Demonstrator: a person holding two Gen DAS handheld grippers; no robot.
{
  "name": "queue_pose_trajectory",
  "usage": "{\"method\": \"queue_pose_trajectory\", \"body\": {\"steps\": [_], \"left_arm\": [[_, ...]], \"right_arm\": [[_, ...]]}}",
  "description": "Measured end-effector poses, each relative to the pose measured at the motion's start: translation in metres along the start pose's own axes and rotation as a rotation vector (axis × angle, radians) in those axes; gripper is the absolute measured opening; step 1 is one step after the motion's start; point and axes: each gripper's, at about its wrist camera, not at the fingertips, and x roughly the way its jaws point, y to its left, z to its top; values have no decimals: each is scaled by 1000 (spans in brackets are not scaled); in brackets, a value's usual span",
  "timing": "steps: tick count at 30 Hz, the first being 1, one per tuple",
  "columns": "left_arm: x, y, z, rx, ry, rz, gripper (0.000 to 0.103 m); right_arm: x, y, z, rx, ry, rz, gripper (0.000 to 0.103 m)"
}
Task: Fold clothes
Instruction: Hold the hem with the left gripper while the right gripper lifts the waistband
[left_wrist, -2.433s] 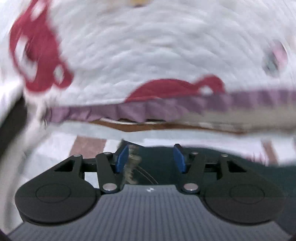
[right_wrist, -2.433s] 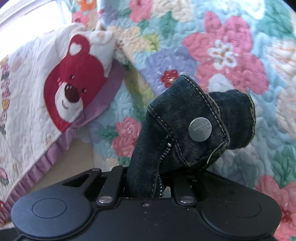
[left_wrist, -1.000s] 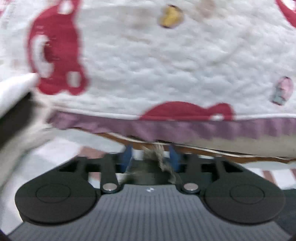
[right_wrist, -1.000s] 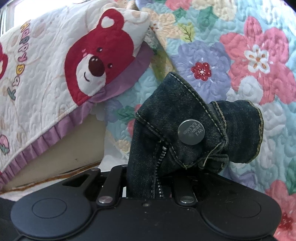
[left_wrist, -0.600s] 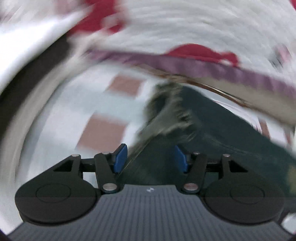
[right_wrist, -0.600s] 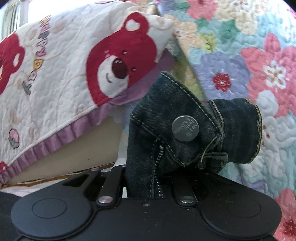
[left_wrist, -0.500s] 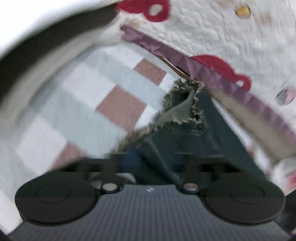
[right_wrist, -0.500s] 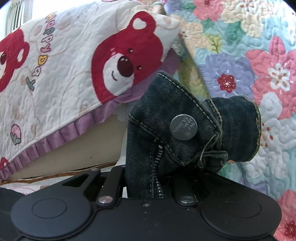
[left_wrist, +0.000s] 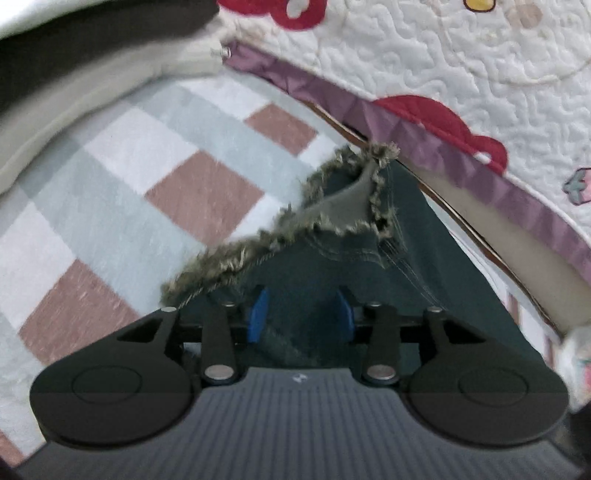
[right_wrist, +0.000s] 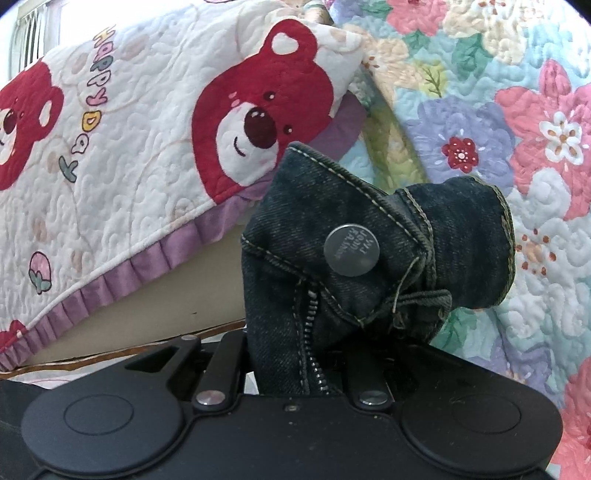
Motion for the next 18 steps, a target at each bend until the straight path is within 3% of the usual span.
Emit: {"method": "queue_pose_trajectory", "body": {"steps": [2,3,4,8,11,13,15,18], "left_arm": [[-7,-9,-2,50,-5,64,39],[-15,-11,-3,45,-13,82,44],[-23,-10,-5,23,-25,82,49],[-34,4,-4,-21,-13,51,49],[-22,14,-2,-36,47,9,42],[-20,15,-2,-6,56,23,13],[-20,17,-2,11,50,32,13],[-21,26,-1,-47,53,-6,13]], "right_arm": [[1,0,0,5,-1,1,18],[2,0,1,7,-2,1,18],[2,0,1,9,-2,2,18],[2,-3,1,5,1,3,18],[3,-5,2,11,2,3,18],[4,-6,2,17,6,6,18],[5,-6,1,18,9,9,18],[4,-5,0,-4,14,12,18]]}}
